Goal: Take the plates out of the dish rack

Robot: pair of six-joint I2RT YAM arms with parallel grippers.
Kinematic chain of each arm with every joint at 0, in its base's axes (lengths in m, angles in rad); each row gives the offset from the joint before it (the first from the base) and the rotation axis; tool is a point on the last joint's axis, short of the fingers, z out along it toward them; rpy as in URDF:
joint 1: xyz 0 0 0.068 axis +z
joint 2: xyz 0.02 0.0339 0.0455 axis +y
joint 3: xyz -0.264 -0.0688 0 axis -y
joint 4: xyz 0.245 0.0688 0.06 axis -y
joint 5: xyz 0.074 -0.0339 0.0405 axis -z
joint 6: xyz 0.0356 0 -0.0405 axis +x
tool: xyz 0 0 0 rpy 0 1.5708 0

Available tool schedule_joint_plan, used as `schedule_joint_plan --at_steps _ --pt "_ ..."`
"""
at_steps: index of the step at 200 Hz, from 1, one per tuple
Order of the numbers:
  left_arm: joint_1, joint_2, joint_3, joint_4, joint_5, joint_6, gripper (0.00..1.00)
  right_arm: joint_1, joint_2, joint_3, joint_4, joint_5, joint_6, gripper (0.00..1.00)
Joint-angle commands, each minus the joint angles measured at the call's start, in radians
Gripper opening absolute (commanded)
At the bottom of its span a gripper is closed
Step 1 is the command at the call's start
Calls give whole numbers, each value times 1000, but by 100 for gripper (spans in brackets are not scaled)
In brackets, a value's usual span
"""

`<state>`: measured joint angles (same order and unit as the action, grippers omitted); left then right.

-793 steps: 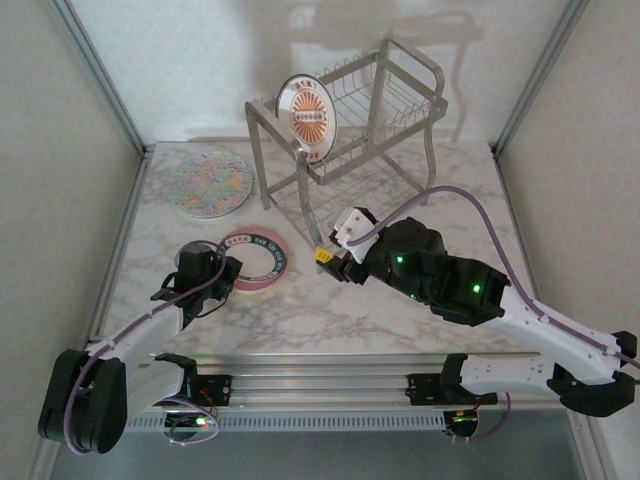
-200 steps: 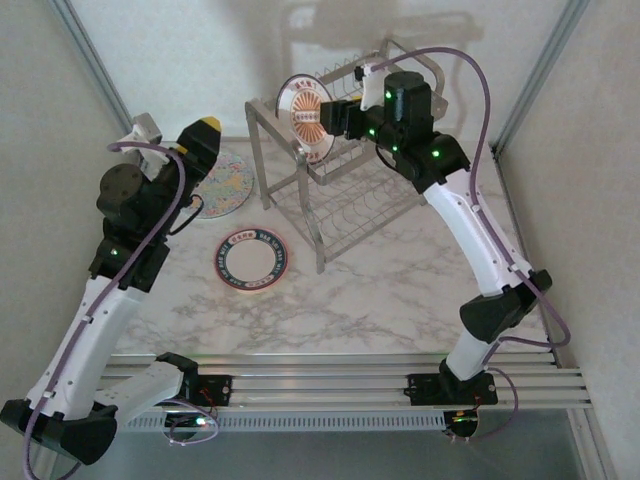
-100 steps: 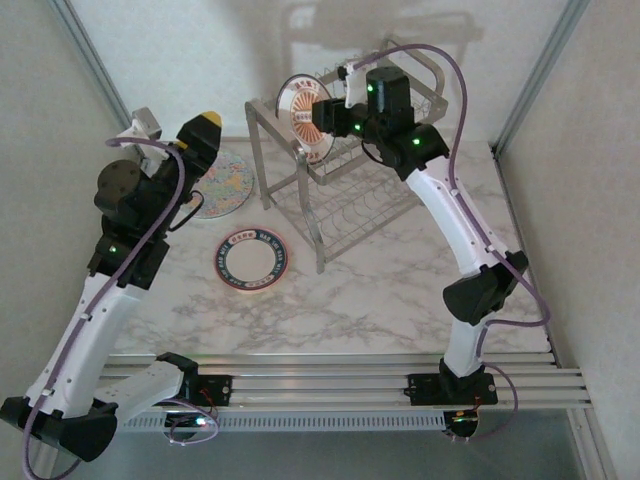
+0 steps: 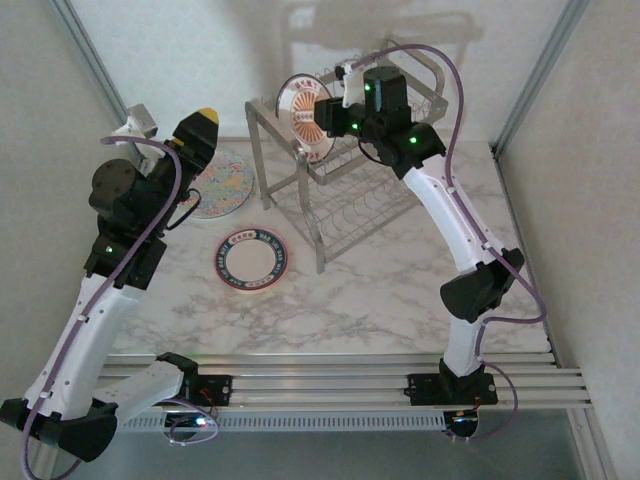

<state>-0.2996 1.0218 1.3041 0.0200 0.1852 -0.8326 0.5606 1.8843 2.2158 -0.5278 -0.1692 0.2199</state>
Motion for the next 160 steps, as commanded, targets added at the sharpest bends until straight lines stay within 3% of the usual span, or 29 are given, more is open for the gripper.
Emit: schedule_joint_plan --at_steps 1,48,160 --pt "-9 -8 31 -4 -14 24 62 -3 11 39 18 -22 9 15" --pt "-9 -21 3 7 -16 16 62 6 -11 41 28 14 -17 0" --pt "-9 0 -5 44 35 -30 62 50 -153 19 89 284 -204 0"
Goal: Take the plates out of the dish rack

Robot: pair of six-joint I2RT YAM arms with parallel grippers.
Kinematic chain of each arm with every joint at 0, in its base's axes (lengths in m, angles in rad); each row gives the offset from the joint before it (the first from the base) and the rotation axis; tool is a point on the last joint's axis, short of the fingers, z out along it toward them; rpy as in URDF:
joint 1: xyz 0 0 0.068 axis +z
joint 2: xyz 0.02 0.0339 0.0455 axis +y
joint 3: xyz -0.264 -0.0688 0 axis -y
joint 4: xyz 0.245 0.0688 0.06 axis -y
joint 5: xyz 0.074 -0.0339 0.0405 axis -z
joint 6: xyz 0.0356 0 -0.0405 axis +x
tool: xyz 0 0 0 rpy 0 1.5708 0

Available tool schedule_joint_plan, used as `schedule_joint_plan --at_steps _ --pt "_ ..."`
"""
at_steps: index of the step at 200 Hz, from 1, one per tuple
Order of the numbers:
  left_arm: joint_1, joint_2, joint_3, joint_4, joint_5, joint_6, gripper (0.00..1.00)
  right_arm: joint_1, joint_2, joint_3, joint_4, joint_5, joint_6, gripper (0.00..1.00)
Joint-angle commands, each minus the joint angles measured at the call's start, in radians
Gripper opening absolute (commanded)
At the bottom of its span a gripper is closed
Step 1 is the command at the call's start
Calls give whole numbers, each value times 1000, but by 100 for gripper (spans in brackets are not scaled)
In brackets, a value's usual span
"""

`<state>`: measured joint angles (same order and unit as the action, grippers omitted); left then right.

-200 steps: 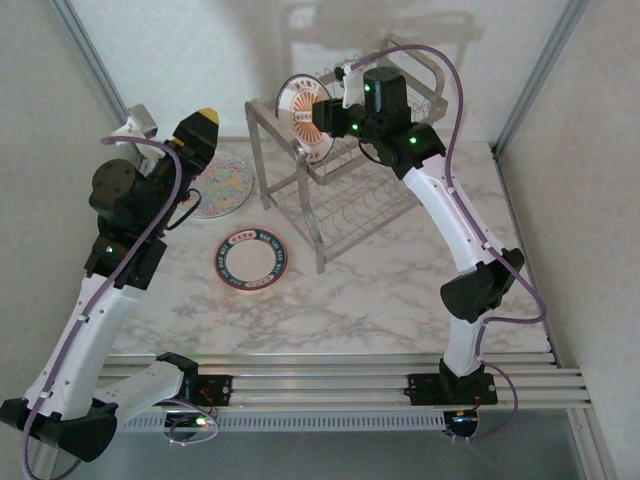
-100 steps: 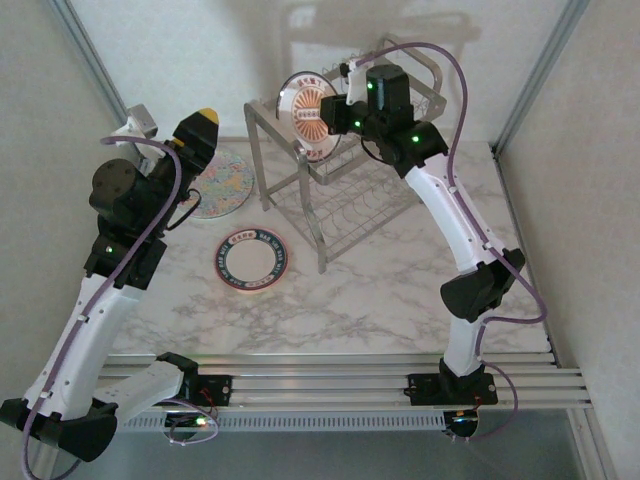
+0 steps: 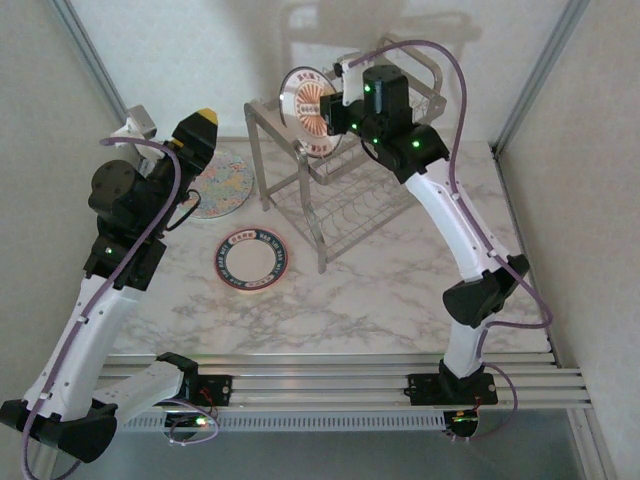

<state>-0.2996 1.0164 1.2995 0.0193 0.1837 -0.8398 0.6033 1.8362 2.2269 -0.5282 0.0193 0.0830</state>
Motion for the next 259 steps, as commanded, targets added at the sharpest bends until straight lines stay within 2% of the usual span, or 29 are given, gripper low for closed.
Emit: schedule_joint_plan --at_steps 1,52,112,137,174,218,259 --pt "-9 7 -1 45 38 -23 62 8 -107 7 91 98 -67 0" --pt "-40 128 71 102 173 -52 62 -3 -202 -39 120 138 -44 0" --pt "-126 347 240 155 315 -64 62 -118 -292 -98 146 -85 246 0" --pt "-141 405 291 156 340 -64 62 -171 -298 -88 147 -195 385 0" --pt "-152 471 339 194 378 -96 62 -211 -315 -137 214 -291 542 0" --pt "-159 518 360 244 395 -133 60 -215 -313 -162 237 -348 601 0" --pt "-174 545 387 234 398 -134 54 -214 -299 -174 259 -395 645 0"
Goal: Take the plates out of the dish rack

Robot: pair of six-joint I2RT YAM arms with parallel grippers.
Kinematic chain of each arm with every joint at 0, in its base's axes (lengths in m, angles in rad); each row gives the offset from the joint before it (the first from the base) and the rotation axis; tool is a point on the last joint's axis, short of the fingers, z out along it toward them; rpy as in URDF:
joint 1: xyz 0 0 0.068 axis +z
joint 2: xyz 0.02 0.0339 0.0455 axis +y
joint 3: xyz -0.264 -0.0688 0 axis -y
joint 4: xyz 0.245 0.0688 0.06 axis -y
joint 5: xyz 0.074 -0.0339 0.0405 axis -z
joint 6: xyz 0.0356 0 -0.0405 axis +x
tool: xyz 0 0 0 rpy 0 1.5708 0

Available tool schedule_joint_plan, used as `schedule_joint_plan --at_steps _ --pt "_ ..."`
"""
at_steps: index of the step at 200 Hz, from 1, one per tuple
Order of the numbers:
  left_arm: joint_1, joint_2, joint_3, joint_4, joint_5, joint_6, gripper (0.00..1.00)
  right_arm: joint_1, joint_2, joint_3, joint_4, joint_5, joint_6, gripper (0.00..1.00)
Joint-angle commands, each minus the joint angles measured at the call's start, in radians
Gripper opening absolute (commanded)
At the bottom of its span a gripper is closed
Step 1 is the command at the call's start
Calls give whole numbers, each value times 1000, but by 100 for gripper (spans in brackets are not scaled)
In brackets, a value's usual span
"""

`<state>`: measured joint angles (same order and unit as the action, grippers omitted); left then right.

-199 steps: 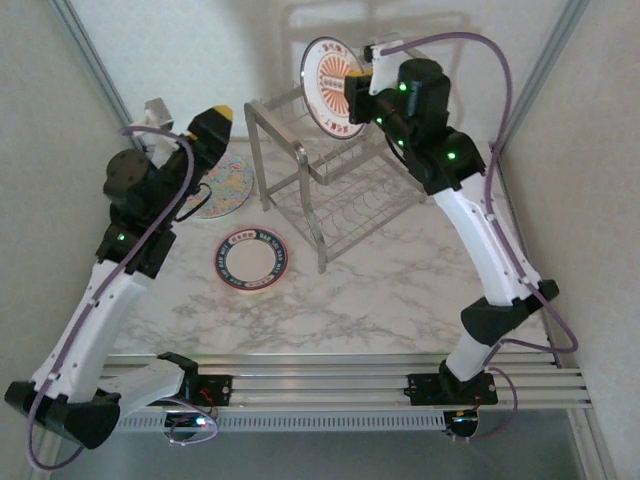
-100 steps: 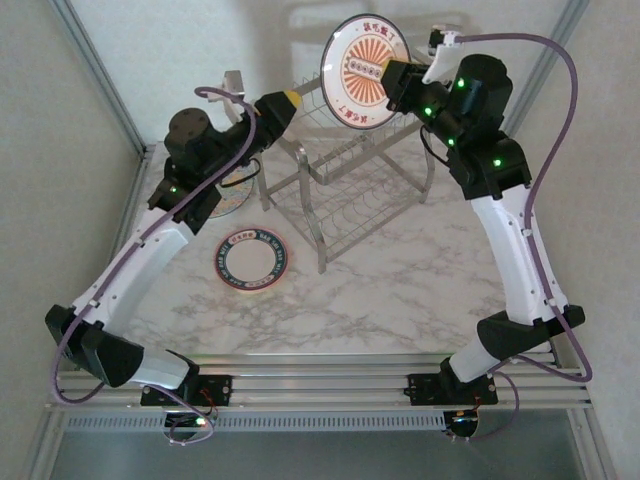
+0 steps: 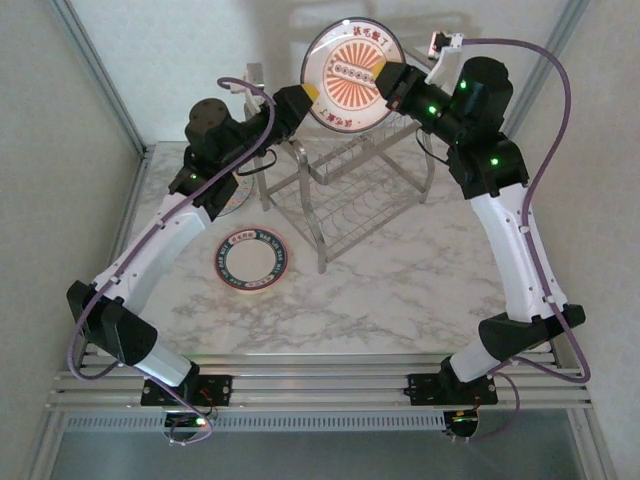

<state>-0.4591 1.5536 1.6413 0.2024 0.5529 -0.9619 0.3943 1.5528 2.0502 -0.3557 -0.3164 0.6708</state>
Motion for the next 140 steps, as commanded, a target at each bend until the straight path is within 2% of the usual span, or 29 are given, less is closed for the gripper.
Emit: schedule_joint_plan --at_steps 1,28,57,91,102,123,140 --pt "-15 8 45 51 29 -12 53 -5 -15 3 86 -62 58 0" --pt "-21 13 43 63 24 -26 38 -5 -10 -14 79 -76 77 0" --pt "-21 5 33 53 10 -39 0 -5 -17 -30 80 -77 71 0" --pt "-22 -7 12 89 4 -60 0 -5 -21 -35 51 -83 56 0" --pt "-22 -14 5 107 0 -67 0 -5 -27 -41 49 -81 51 11" --pt "-19 -22 -1 135 2 -85 0 -6 -38 -52 54 -80 40 40" --pt "-16 -27 -1 166 0 -99 0 -6 -47 -54 46 -69 16 52"
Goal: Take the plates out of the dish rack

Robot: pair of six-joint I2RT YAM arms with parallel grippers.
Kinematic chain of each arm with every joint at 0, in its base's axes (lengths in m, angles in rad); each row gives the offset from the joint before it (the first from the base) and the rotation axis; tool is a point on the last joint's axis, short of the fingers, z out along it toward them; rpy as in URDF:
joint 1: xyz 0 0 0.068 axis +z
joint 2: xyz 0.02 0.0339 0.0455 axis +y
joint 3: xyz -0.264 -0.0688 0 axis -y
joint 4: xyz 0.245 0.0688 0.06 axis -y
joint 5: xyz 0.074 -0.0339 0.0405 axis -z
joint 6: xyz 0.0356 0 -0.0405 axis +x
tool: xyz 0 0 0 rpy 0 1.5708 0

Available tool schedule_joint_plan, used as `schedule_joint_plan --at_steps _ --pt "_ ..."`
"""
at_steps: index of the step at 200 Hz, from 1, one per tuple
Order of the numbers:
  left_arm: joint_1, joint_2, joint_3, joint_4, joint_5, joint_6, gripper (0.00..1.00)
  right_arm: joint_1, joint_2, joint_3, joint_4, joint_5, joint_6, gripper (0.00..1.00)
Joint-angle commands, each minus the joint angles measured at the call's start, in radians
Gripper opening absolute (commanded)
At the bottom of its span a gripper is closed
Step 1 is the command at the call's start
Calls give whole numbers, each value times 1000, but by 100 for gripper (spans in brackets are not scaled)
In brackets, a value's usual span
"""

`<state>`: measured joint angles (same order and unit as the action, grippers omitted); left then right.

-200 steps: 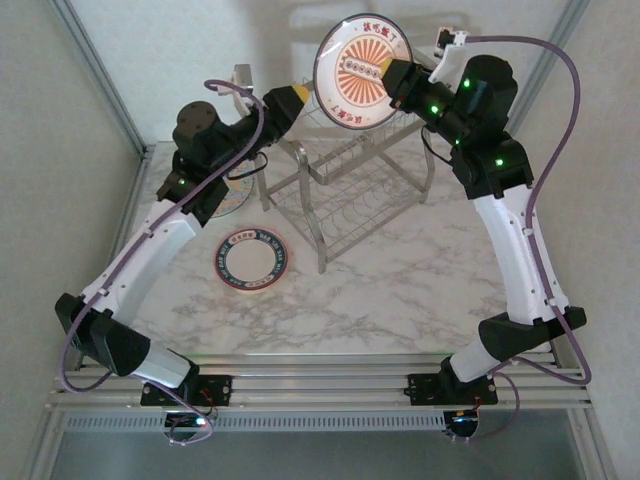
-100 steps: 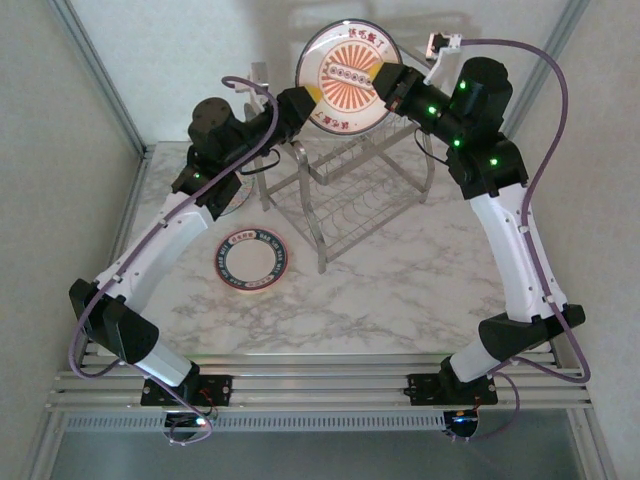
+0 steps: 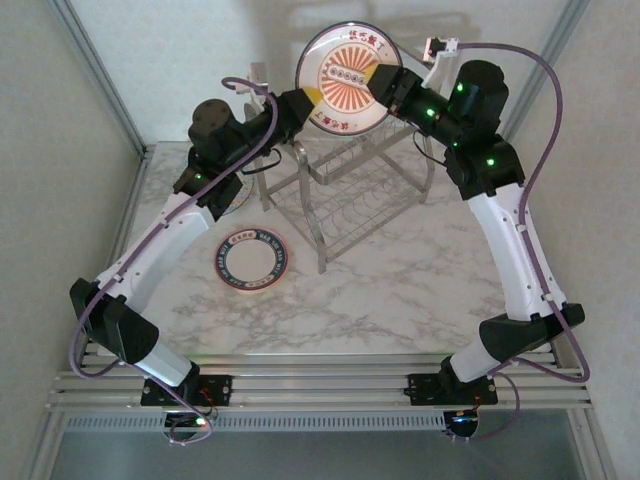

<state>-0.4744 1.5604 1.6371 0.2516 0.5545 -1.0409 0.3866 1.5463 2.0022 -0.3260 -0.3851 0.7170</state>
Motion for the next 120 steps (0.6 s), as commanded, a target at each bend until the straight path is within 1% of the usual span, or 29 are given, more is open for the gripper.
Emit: schedule_joint_plan --at_steps 1,26,56,72,85,120 --pt "0 -35 3 117 -2 -20 0 2 -42 -6 16 0 -32 53" --pt "7 -46 1 125 -6 -30 0 6 -89 -51 50 27 -82 60" --pt "21 -66 -16 144 -8 -55 0 24 -191 -193 204 60 -166 67" --pt "31 -89 -41 169 -11 -70 0 33 -248 -276 290 65 -218 69" --pt "41 -115 -65 181 -20 -79 0 40 -294 -332 340 83 -251 73" --pt "70 -211 -162 180 -62 -81 0 44 -364 -407 385 85 -325 76"
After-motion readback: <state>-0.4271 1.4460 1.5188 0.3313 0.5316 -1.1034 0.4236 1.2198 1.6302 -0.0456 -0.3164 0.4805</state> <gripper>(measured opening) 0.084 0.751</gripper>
